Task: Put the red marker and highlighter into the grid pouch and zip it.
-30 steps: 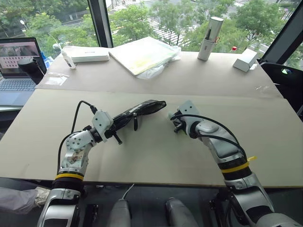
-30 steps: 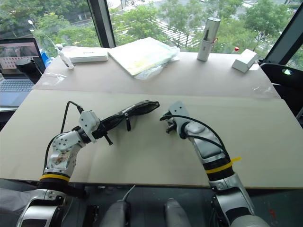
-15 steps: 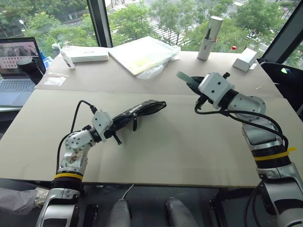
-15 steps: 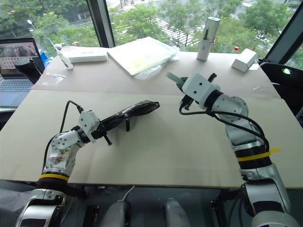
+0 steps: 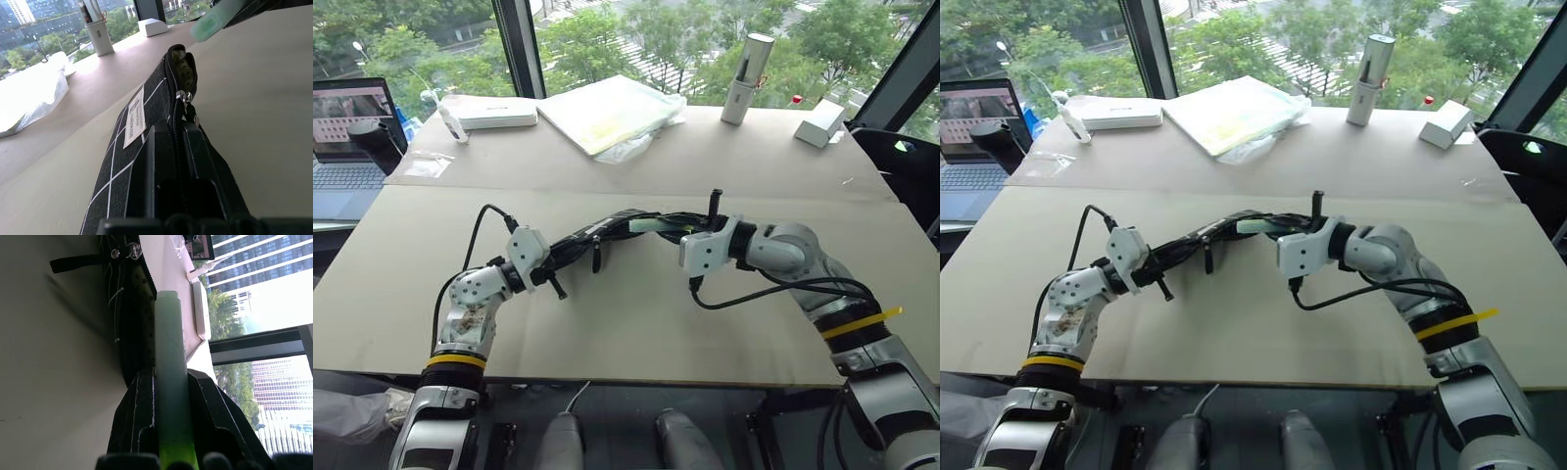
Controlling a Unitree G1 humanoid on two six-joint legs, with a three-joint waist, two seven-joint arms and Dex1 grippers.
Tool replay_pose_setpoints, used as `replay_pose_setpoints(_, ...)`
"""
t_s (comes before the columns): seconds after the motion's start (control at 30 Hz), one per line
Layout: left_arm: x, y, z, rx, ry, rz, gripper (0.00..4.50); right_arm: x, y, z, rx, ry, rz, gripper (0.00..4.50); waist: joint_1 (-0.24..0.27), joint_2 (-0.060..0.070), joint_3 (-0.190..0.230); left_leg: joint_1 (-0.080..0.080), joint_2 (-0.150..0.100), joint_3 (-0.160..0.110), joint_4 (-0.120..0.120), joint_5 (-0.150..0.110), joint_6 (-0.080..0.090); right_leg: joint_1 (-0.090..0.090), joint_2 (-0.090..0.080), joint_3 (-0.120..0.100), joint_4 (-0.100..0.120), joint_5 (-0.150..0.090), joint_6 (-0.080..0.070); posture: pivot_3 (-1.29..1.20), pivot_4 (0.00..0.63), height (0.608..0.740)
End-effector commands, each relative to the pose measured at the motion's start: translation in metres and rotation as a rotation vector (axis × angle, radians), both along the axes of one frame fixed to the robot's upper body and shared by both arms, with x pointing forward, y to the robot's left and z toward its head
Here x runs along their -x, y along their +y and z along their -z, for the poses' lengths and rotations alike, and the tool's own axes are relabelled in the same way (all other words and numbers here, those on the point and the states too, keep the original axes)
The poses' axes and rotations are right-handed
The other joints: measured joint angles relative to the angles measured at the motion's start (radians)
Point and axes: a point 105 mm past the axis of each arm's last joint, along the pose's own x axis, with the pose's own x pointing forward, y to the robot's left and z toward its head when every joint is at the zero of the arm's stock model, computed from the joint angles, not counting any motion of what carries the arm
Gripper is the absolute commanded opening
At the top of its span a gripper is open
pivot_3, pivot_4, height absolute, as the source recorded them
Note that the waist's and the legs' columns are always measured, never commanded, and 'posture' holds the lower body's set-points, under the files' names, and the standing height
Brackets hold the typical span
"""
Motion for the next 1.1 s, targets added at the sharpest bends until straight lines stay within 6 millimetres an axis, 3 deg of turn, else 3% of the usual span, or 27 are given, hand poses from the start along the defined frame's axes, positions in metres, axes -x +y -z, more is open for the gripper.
replay_pose_setpoints(0.03,0.002,-0.008,-0.017,0.013,-0.054,0.042,0.0,-0.001,0.002,-0.011,0.002,-0.063,-0.021,0.44,0.002,0.0,0.0,0.0,0.0,0.0,0.0,0.0,0.0,0.0,0.0,0.0,0.0,0.0,0.0,0.0,0.15,0.738)
replay_pose_setpoints(0.47,0.005,-0.016,-0.023,0.023,-0.06,0.075,0.0,-0.008,0.005,0.003,0.082,-0.09,-0.041,0.44,0.0,0.0,0.0,0.0,0.0,0.0,0.0,0.0,0.0,0.0,0.0,0.0,0.0,0.0,0.0,0.0,0.15,0.738)
replay_pose_setpoints(0.63,0.006,-0.022,-0.02,0.019,-0.049,0.1,0.0,-0.009,0.026,0.002,0.074,-0.098,-0.091,0.44,-0.001,0.0,0.0,0.0,0.0,0.0,0.0,0.0,0.0,0.0,0.0,0.0,0.001,0.0,0.0,0.0,0.15,0.738)
replay_pose_setpoints(0.9,0.007,-0.027,-0.019,0.025,-0.044,0.115,0.0,0.009,0.072,0.013,0.057,-0.057,-0.243,0.44,0.0,0.0,0.0,0.0,0.0,0.0,0.001,0.0,0.0,0.001,0.0,0.0,0.001,0.0,0.0,0.0,0.15,0.738)
replay_pose_setpoints(1.1,0.007,-0.027,-0.018,0.028,-0.043,0.114,0.0,0.015,0.083,0.017,0.045,-0.034,-0.291,0.44,-0.001,0.0,0.0,0.001,0.0,0.0,0.0,0.0,0.0,0.0,0.0,0.0,0.001,0.0,0.0,0.0,0.15,0.738)
